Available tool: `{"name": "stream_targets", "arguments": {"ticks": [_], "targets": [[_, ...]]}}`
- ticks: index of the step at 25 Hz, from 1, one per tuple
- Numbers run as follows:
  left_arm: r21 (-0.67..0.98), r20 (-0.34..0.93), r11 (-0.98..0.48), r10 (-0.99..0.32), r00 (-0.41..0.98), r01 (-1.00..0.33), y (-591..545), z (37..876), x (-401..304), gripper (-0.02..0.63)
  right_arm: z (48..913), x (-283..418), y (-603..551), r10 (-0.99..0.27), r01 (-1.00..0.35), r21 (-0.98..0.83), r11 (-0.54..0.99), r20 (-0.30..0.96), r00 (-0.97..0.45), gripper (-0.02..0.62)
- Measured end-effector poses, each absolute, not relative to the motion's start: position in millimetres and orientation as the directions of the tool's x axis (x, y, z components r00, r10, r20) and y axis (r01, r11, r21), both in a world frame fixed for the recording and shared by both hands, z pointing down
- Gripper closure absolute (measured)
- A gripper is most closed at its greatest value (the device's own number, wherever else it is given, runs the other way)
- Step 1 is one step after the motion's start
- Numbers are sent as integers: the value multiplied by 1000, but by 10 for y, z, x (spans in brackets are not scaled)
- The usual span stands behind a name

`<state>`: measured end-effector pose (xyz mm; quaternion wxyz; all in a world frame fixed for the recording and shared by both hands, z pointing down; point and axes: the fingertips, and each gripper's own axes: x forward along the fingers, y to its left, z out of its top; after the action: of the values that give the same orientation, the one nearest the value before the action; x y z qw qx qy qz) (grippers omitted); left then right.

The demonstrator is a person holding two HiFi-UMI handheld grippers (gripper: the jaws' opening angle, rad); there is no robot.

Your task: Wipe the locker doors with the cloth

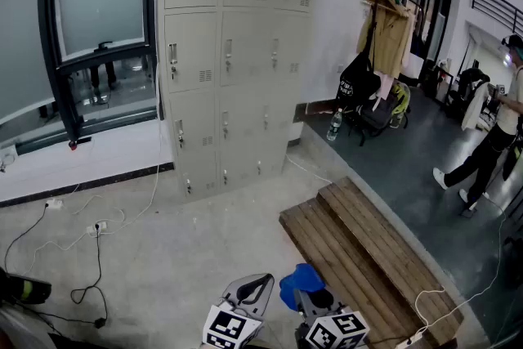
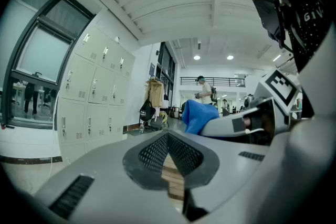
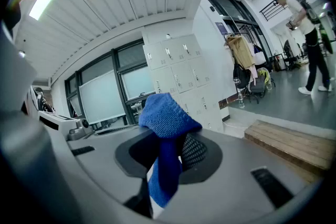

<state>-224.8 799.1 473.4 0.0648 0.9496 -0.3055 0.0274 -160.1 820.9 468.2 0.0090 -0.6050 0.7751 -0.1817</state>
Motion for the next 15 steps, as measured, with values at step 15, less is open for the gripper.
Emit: {"name": "stream_targets", "arguments": {"ticks": [15], "targets": [[65, 67, -806, -584, 809, -588, 5635, 4445, -2050, 600, 4412, -1397, 5773, -948, -928, -286, 236, 140, -285, 511]]}}
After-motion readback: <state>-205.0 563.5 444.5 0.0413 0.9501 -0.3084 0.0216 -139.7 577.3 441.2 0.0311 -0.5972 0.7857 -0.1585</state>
